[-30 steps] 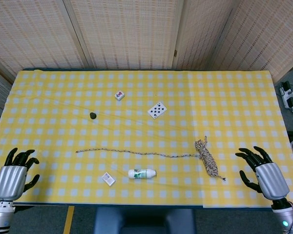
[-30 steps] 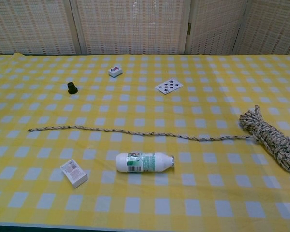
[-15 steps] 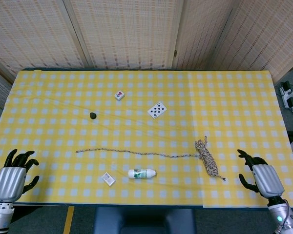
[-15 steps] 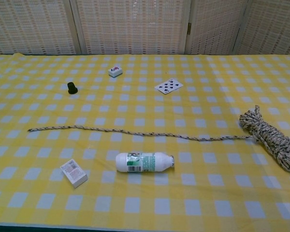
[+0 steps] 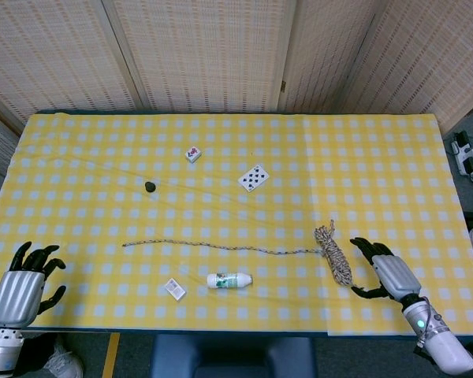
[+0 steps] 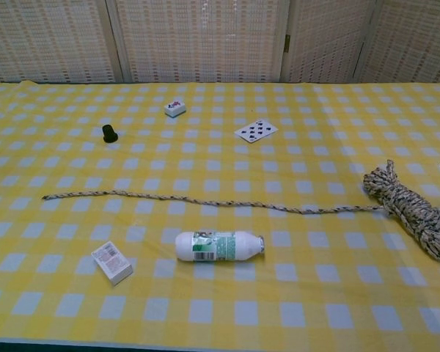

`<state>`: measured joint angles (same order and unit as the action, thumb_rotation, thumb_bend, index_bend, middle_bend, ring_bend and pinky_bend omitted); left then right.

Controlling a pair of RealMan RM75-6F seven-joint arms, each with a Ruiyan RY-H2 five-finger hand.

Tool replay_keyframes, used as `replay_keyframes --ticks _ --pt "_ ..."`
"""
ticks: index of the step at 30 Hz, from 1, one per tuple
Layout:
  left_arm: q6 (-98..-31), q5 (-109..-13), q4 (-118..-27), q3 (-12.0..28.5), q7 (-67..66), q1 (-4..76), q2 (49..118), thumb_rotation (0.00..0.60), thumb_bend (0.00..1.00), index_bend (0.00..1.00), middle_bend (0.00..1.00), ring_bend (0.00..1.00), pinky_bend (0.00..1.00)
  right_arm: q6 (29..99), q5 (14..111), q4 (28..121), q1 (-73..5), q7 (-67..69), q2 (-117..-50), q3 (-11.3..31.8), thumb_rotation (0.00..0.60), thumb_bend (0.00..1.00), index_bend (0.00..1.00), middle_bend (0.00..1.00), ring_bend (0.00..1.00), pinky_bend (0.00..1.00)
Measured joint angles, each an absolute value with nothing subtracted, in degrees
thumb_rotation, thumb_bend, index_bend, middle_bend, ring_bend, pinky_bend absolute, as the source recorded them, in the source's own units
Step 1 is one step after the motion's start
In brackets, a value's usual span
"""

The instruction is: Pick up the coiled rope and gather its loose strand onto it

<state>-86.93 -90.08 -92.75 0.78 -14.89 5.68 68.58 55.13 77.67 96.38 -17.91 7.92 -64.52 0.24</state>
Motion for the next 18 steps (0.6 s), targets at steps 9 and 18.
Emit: replay_keyframes --ticks 9,18 --pt "-86.3 -91.0 -92.9 0.3 -13.9 6.1 68.3 0.6 0.28 0.47 0.26 0.26 0.13 50.1 75.7 92.4 -22.1 6.7 -68.6 1.7 0.511 0.28 0.0 0.07 0.15 0.06" --pt "-85.3 -90.9 -93.2 0.0 -12.7 6.3 67.8 0.6 0.28 0.47 0.26 0.26 0.13 48.2 76.8 90.1 -25.4 5.3 -73.3 2.6 0.509 0.28 0.0 0.07 0.17 0.06"
